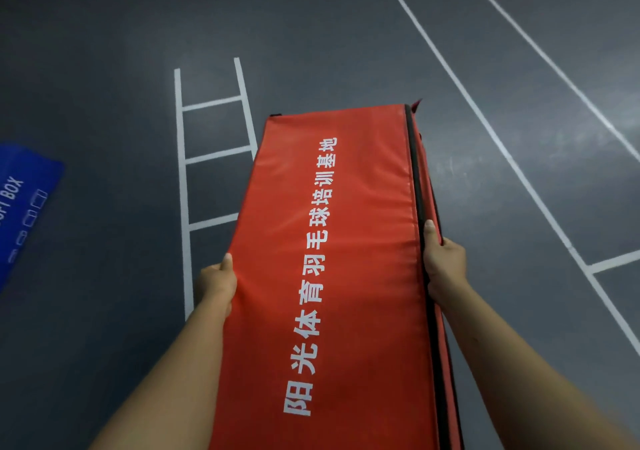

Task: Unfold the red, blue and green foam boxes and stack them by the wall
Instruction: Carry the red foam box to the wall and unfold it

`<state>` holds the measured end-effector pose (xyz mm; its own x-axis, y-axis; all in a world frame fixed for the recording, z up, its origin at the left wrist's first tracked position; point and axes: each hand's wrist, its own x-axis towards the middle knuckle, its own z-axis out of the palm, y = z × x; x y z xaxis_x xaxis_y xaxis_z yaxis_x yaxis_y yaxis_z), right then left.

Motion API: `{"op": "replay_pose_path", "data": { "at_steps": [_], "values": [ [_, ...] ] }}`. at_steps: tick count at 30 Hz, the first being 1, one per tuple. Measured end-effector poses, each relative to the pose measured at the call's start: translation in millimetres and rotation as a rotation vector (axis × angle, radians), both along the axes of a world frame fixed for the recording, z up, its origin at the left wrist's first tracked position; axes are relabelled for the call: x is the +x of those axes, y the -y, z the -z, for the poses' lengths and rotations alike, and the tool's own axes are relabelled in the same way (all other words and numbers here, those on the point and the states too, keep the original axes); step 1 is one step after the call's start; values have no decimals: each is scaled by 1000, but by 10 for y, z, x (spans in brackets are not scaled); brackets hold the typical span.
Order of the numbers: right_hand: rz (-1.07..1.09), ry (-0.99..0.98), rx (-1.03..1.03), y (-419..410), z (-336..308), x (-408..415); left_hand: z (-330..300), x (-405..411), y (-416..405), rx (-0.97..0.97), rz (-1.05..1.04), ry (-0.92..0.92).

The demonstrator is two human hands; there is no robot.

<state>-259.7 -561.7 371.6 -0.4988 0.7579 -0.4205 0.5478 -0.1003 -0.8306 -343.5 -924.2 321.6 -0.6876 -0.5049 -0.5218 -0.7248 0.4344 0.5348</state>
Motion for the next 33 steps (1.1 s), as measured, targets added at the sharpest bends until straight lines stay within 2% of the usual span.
{"op": "replay_pose_path", "data": {
  "at_steps": [7,11,15,21,26,33],
  "values": [
    [-104,-42,108,175,-752,-1472,-390,-1042,188,130,-104,-37],
    [-126,-37,235,272,-1036,-2340,-664,-1882,285,145,-74,-95],
    [-107,-67,250,300,-1230,-3134,-968,-2727,367,209,-51,-154],
    [-92,-130,202,272,-1361,-4320,-1315,-3999,369,200,-14,-234],
    [-122,-153,153,121,-1335,-5447,-1426,-5097,261,101,23,-238],
    [-203,-154,107,-40,-1384,-7100,-1456,-6492,146,82,-56,-213]
  ]
}}
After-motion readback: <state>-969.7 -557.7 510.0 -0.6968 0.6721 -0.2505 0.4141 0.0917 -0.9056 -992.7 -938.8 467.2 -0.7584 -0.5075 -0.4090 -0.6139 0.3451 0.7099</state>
